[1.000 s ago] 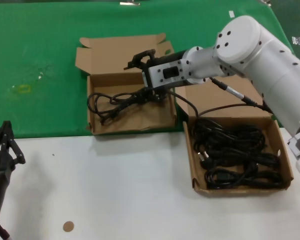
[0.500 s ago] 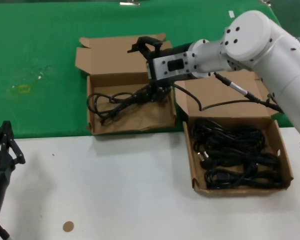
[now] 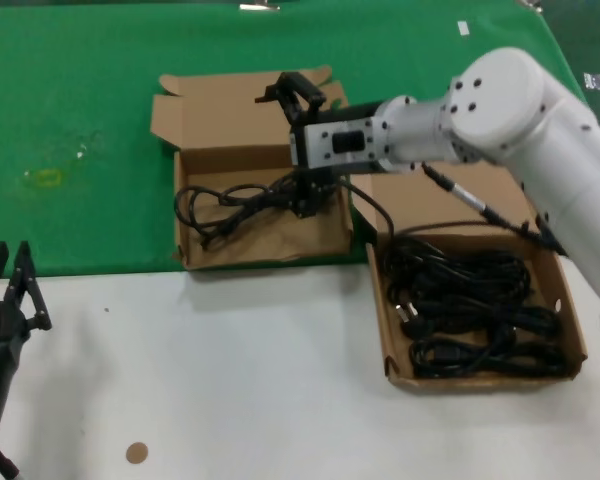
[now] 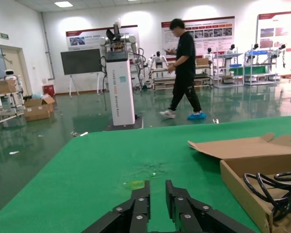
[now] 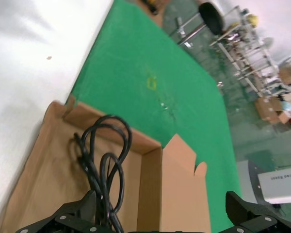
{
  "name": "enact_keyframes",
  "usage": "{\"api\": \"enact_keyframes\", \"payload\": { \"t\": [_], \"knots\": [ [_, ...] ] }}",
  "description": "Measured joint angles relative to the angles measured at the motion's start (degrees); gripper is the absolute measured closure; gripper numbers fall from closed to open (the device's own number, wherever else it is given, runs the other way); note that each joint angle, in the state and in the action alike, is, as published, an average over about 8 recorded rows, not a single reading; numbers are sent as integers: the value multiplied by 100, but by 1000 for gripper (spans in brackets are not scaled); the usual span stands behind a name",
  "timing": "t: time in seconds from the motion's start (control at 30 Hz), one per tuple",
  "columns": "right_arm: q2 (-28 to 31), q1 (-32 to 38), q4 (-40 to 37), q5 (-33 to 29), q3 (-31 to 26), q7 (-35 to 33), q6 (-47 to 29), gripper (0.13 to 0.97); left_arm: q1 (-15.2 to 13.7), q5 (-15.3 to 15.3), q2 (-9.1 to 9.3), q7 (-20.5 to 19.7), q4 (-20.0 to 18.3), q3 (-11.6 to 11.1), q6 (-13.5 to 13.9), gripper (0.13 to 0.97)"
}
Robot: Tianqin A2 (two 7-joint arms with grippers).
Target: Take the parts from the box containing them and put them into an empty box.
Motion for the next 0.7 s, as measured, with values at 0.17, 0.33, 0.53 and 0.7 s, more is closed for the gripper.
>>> {"api": "enact_keyframes", "payload": {
  "t": [0.17, 0.33, 0.53, 0.7],
  "knots": [
    [39, -404, 319, 177, 196, 159, 261, 164, 0, 0, 0, 0, 0, 0, 0, 881],
    [84, -858, 678, 376, 415, 340, 558, 147, 0, 0, 0, 0, 0, 0, 0, 832],
    [138, -1416, 1119, 620, 685, 563, 924, 129, 0, 0, 0, 0, 0, 0, 0, 717],
    [184, -1884, 1489, 825, 911, 747, 1227, 129, 0, -1, 0, 0, 0, 0, 0, 698]
  ]
}}
